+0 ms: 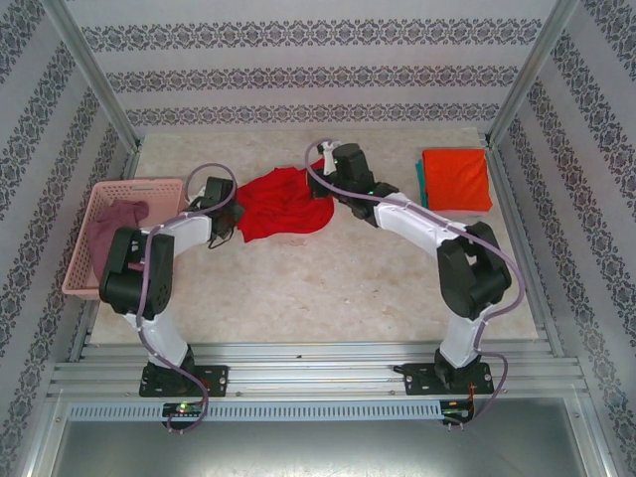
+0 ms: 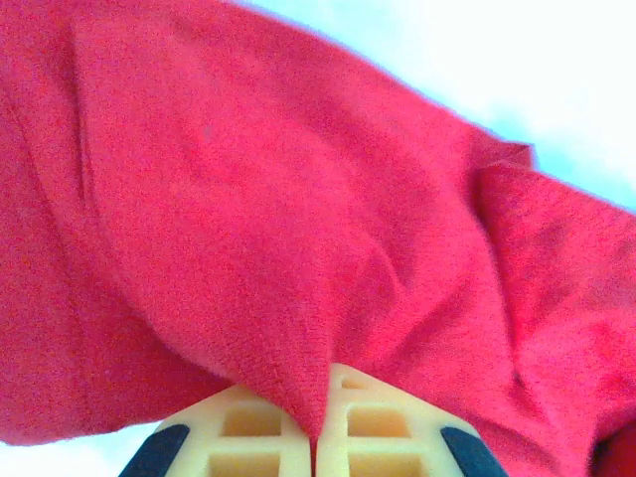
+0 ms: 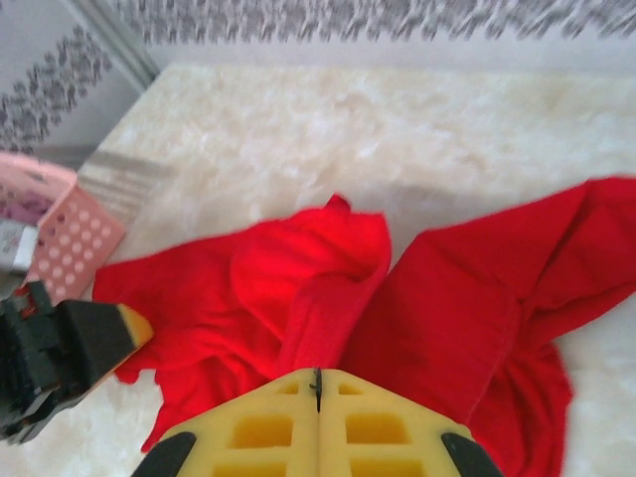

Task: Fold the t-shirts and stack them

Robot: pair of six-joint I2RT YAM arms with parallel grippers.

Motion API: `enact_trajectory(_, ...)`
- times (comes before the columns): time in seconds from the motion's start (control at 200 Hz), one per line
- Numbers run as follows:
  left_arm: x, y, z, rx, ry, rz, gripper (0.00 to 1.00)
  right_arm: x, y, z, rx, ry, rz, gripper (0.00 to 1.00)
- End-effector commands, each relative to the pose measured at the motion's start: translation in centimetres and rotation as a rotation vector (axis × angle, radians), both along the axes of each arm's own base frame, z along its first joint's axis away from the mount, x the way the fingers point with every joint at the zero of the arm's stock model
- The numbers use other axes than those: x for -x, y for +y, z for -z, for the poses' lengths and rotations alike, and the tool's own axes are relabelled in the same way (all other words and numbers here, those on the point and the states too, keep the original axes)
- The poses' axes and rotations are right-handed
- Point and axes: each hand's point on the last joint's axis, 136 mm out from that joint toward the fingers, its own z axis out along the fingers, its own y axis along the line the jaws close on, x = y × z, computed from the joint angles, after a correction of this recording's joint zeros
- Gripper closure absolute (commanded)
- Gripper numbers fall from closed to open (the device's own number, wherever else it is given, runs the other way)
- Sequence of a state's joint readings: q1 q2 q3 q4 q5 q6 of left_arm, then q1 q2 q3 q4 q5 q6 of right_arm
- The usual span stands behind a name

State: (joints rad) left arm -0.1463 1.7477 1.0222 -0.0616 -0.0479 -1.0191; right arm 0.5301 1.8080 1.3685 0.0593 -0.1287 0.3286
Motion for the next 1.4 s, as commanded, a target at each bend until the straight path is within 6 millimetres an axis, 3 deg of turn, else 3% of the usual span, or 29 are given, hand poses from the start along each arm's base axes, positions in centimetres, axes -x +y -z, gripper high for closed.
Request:
enact_trajectory(0.0, -1.3, 1.7, -8.4, -0.121, -0.146, 0.031, 1.00, -0.5, -4.1, -6.8, -0.012, -0.154, 0.083, 1.00)
enact_trajectory(0.18, -0.4, 3.5, -19.2, -0.295, -0.311, 0.056, 1.00, 1.7, -10.1, -15.6, -0.010, -0.356, 0.182, 1.00)
enact_trajectory(0.385, 2.2, 4.3, -30.5, -0.378, -0.530, 0.053, 1.00, 8.5, -14.7, -25.6, 0.009, -0.627, 0.235, 1.00)
enact_trajectory(0.495, 3.9, 4.2, -35.0, -0.377, -0.623, 0.062, 1.00, 12.4, -16.6, -29.3, 0.010, -0.735, 0.251, 1.00)
enact_trajectory(0.61, 5.7, 3.8, -38.0, -0.358, -0.687, 0.084, 1.00, 15.6, -17.7, -31.0, 0.005, -0.789, 0.249, 1.00)
enact_trajectory(0.744, 7.3, 3.6, -39.2, -0.338, -0.731, 0.090, 1.00, 17.4, -18.4, -30.8, -0.008, -0.801, 0.250, 1.00)
enact_trajectory(0.874, 7.0, 3.8, -38.3, -0.339, -0.711, 0.082, 1.00, 16.5, -18.0, -29.1, 0.009, -0.763, 0.242, 1.00)
enact_trajectory(1.159, 2.5, 4.3, -35.0, -0.372, -0.617, 0.058, 1.00, 9.4, -15.7, -26.1, 0.043, -0.685, 0.208, 1.00)
enact_trajectory(1.284, -0.3, 5.1, -35.2, -0.382, -0.603, 0.043, 1.00, 6.0, -14.9, -27.0, 0.007, -0.682, 0.190, 1.00)
enact_trajectory(1.399, -2.0, 6.2, -37.3, -0.379, -0.622, 0.030, 1.00, 4.4, -14.3, -29.4, -0.008, -0.717, 0.170, 1.00)
